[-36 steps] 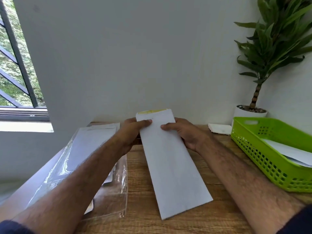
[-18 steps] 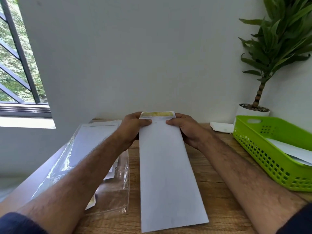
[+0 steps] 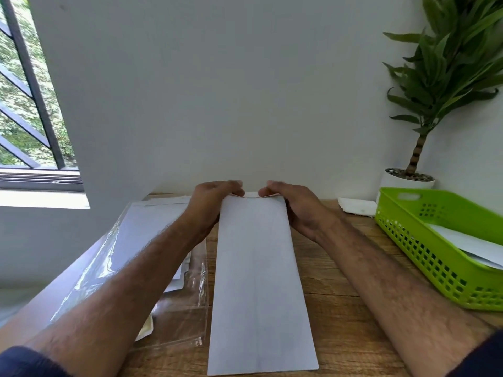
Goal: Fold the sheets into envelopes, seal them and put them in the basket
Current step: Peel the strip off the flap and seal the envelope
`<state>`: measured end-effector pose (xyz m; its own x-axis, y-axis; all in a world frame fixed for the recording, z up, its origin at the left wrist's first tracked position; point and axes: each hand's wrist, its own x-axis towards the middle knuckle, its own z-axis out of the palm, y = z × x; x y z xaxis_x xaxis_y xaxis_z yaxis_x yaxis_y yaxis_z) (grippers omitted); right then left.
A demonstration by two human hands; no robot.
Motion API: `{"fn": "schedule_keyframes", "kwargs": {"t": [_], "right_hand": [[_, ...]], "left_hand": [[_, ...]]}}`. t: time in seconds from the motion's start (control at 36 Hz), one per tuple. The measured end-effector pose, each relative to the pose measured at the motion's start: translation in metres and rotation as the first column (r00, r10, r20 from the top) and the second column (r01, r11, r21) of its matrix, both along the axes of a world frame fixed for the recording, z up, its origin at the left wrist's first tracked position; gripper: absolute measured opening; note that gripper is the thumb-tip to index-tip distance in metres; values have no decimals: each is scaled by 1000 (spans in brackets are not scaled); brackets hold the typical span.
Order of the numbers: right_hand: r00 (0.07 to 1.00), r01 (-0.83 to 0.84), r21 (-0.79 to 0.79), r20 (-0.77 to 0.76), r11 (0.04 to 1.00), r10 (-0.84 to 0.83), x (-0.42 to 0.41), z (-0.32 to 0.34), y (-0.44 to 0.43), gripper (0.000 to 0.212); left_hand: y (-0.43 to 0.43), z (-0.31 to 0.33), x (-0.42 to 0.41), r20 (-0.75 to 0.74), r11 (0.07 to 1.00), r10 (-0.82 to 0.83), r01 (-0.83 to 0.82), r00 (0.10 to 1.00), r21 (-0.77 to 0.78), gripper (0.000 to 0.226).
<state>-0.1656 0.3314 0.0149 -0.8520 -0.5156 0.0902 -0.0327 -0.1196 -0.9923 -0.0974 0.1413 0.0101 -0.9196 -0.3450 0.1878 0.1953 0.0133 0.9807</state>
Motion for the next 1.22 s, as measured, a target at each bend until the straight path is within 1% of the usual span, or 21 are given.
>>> {"fn": "schedule_keyframes", "kwargs": {"t": [0.08, 0.14, 0.22, 0.28, 0.36, 0.47, 0.53, 0.58, 0.67, 0.72, 0.78, 0.86, 0.94, 1.0, 1.06, 1.14, 1.22], "right_hand": [[995, 66, -29, -68, 997, -67, -2, -5, -5, 23], [991, 89, -36, -92, 995, -92, -3, -6, -6, 23], [992, 95, -16, -87, 995, -96, -2, -4, -6, 30], [991, 105, -10, -83, 994, -105, 0, -3, -5, 27], [986, 141, -1, -91, 990, -141, 3, -3, -7, 21], [984, 160, 18, -79, 987, -158, 4, -4, -9, 19], [984, 160, 27, -84, 987, -158, 2, -4, -9, 18], [984, 160, 21, -84, 987, -158, 0, -3, -6, 17], [986, 146, 31, -88, 989, -142, -6, -2, -1, 19], [990, 114, 52, -91, 992, -109, -10, -2, 1, 15], [994, 83, 56, -80, 995, -79, -13, -3, 0, 11], [998, 51, 17, -42, 999, -50, -13, -3, -1, 14], [1000, 20, 0, -7, 1000, -20, -12, -3, 1, 24], [1000, -5, 35, -5, 999, 6, -10, -2, 2, 33], [1000, -14, 74, -16, 997, 15, -8, 0, 3, 36], [999, 25, 74, -43, 997, -22, -5, 7, 5, 36], [991, 117, 18, -66, 993, -115, 1, 17, 9, 34]], "left_hand": [[3, -4, 0, -26, 996, 30, -32, 999, -82, 19], [4, -4, 1, -36, 993, 38, -42, 999, -112, 15], [3, -4, 0, -34, 992, 28, -32, 999, -121, 25], [3, -5, -1, -41, 988, 26, -32, 999, -153, 27], [4, -7, -3, -57, 977, 40, -51, 998, -208, 17], [7, -8, -4, -62, 965, 50, -64, 997, -253, 11], [7, -6, -3, -39, 973, 6, -15, 999, -230, 9], [4, -3, -1, 25, 983, -84, 87, 996, -165, 15], [-2, 3, 2, 113, 968, -232, 241, 966, -69, 25], [-4, 6, 4, 129, 960, -267, 275, 955, -48, 26], [-5, 6, 3, 129, 965, -247, 256, 960, -56, 25], [-5, 4, 2, 97, 978, -188, 196, 977, -70, 24], [-5, 5, 1, 43, 987, -132, 135, 990, -82, 19], [-6, 6, 2, 14, 991, -104, 105, 994, -80, 19], [-5, 7, 3, -1, 992, -96, 96, 995, -82, 19], [0, 12, 9, -36, 992, -115, 113, 993, -47, 20], [8, 22, 19, -23, 985, -175, 175, 984, -3, 35]]}}
